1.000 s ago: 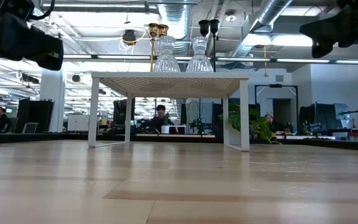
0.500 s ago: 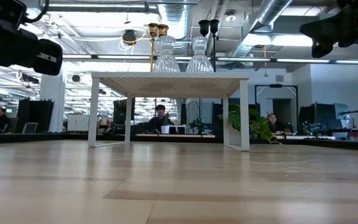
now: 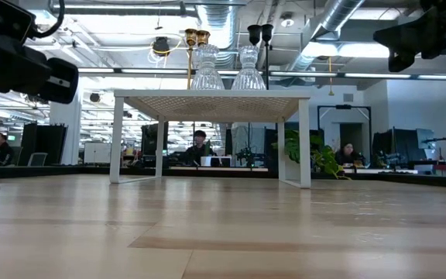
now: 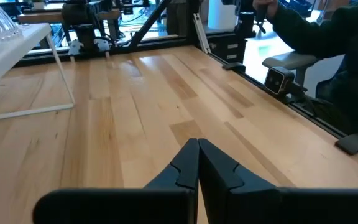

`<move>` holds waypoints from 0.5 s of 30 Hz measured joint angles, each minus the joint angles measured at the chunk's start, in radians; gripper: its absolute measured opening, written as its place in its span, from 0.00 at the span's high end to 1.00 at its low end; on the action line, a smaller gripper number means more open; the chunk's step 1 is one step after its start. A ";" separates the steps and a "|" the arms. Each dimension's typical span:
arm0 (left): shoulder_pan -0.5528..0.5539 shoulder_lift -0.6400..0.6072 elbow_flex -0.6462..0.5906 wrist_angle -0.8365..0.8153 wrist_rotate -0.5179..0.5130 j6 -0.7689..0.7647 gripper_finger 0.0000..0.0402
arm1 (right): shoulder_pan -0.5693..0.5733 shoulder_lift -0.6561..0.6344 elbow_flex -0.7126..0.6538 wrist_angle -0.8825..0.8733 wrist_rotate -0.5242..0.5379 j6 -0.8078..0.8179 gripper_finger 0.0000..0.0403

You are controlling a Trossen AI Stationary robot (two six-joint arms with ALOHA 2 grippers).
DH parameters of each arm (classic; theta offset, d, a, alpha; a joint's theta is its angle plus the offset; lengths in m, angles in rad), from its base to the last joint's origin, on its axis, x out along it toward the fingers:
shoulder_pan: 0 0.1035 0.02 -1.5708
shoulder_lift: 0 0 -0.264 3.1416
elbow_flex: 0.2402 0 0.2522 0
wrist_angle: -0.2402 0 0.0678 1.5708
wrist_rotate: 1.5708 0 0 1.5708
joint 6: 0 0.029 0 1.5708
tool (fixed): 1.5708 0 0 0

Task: Pick & Place candle stick holders
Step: Return to Home Position

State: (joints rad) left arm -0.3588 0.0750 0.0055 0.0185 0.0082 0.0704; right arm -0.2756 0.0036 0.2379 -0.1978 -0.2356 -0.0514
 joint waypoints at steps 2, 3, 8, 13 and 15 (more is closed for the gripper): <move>0.000 -0.003 0.000 0.003 0.000 0.000 0.99 | 0.000 0.000 0.000 0.000 0.000 0.000 1.00; 0.000 -0.004 0.000 0.004 0.000 0.000 0.99 | 0.000 0.000 0.000 0.000 0.000 0.000 1.00; 0.002 -0.004 0.000 0.012 -0.016 0.003 0.99 | 0.000 0.000 0.000 0.000 0.000 0.000 1.00; 0.002 -0.004 0.000 0.020 -0.017 0.003 0.99 | 0.000 0.000 0.000 0.000 0.000 0.000 1.00; 0.002 -0.004 0.000 0.026 -0.018 0.002 0.99 | 0.000 0.000 0.000 0.000 0.000 0.000 1.00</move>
State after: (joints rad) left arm -0.3573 0.0711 0.0055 0.0445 -0.0095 0.0723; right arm -0.2756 0.0036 0.2379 -0.1982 -0.2352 -0.0517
